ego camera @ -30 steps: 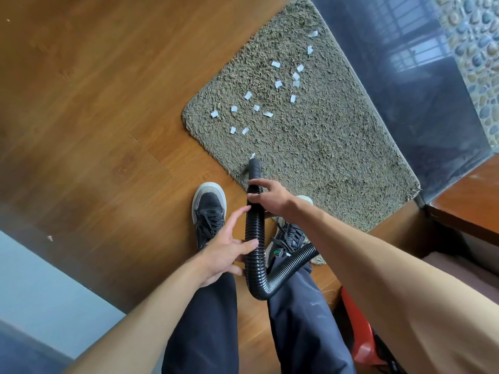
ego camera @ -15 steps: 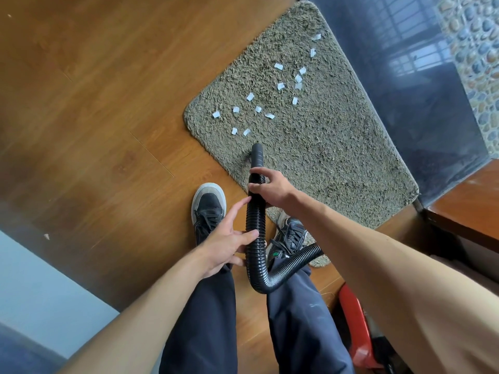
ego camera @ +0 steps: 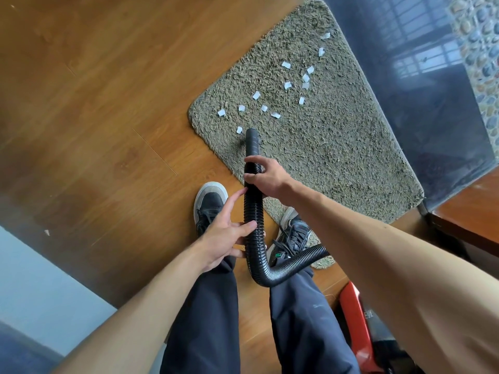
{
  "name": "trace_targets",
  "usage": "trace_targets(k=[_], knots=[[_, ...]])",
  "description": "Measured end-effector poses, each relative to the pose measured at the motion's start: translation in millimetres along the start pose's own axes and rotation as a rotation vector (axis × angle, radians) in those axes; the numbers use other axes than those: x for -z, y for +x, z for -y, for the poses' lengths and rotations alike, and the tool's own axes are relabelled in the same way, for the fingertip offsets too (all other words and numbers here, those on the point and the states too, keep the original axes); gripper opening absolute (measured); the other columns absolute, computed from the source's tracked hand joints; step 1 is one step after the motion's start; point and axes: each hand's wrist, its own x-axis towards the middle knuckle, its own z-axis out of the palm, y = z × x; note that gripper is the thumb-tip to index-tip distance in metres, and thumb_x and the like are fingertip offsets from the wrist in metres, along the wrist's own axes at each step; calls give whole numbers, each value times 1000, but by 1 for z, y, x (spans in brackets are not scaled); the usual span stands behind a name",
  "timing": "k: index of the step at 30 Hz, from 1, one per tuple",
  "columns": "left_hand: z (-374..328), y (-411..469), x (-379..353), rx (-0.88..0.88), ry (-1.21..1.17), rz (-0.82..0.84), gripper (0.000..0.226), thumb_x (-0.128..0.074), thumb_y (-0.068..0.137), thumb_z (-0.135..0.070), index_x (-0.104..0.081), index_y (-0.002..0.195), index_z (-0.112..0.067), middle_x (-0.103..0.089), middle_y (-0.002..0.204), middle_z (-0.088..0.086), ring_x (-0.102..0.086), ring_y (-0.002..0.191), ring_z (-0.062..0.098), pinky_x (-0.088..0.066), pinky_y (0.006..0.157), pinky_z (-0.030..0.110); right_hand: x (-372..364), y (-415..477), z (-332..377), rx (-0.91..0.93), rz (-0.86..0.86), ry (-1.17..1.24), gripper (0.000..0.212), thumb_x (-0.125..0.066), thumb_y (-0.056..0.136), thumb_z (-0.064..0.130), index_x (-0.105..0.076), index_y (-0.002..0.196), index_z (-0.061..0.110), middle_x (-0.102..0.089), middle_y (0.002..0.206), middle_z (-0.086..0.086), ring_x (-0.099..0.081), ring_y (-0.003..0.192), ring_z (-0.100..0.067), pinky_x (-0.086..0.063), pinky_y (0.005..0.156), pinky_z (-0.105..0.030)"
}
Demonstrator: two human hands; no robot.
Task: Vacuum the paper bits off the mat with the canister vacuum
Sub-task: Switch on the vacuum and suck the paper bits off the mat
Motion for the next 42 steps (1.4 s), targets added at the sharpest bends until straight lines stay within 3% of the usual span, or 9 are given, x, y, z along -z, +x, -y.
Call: trace_targets(k=[4,13,19,22,26,30,36,40,42], knots=[[0,-1,0,-27,3,-41,66,-58,97,-8,-37,134,-59,-67,96,14,-67,90,29,-51,51,29,0,2,2,-10,12,11,52,-62,91,11,-49,140,23,-60,124,-17,-70,93,-30,-60,76,-49],[5,-8,5,-44,-9,-51,71,-58,97,-7,-36,136,-62,-69,98,11,-67,87,23,-57,72,45,-11,5,8,5,65,-32,51,-64,90,14,-50,139,23,-60,117,-16,-67,86,-26,-61,68,-42],[5,-9,9,-45,-51,-43,71,-55,99,-5,-36,135,-63,-70,91,3,-67,86,19,-58,72,47,-17,7,13,15,72,-20,55,-72,86,16,-52,136,23,-59,120,-18,-67,96,-32,-61,70,-50],[3,-8,12,-22,-67,-38,72,-55,99,-4,-36,137,-62,-69,90,5,-66,88,25,-54,82,55,-15,8,14,-7,111,34,57,-74,85,14,-51,137,23,-59,118,-19,-68,93,-31,-61,68,-46],[2,-8,18,2,-100,-12,72,-55,98,-5,-38,134,-65,-68,99,10,-63,109,45,-51,88,61,-11,7,11,-42,168,121,59,-71,87,10,-48,140,23,-62,107,-15,-68,85,-24,-61,64,-35],[3,-10,21,-1,-115,4,72,-56,98,-5,-42,130,-67,-66,98,12,-58,116,51,-46,94,68,-7,7,6,-64,208,183,59,-68,88,8,-48,140,28,-63,96,-7,-68,86,-19,-58,59,-29],[-1,-10,22,-43,-138,-13,75,-63,93,-5,-40,133,-65,-69,102,15,-61,113,47,-50,88,67,-12,11,7,-34,186,236,58,-67,89,7,-47,140,25,-61,89,-4,-68,82,-19,-59,61,-34],[-2,-10,28,-56,-136,-41,76,-64,92,-3,-44,128,-67,-63,103,21,-61,113,48,-45,93,68,-19,17,14,-25,181,233,59,-70,87,6,-49,139,25,-61,89,-5,-68,83,-21,-61,65,-38],[-2,-10,32,-63,-137,-58,76,-63,93,-3,-44,126,-68,-63,101,19,-64,102,39,-48,90,65,-23,20,19,-24,194,227,59,-70,87,6,-48,139,25,-61,94,-8,-67,86,-23,-61,65,-38]])
